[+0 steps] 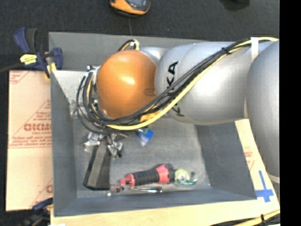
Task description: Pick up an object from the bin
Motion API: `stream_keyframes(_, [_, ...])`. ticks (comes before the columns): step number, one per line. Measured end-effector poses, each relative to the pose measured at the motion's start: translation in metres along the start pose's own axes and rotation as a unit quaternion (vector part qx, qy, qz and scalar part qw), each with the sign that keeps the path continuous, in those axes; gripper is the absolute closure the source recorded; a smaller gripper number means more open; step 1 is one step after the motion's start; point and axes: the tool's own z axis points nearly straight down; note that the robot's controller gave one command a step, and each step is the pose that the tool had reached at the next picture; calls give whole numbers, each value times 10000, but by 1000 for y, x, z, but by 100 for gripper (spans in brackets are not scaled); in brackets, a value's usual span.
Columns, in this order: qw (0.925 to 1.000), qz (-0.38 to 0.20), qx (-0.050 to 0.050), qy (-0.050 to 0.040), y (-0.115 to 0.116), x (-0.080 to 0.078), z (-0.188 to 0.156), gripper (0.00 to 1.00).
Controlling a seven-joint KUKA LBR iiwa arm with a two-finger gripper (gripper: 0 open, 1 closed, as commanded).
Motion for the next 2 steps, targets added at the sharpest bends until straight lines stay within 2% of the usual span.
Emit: stream_keyframes(2, [10000, 12, -8, 5, 0, 0, -55, 100])
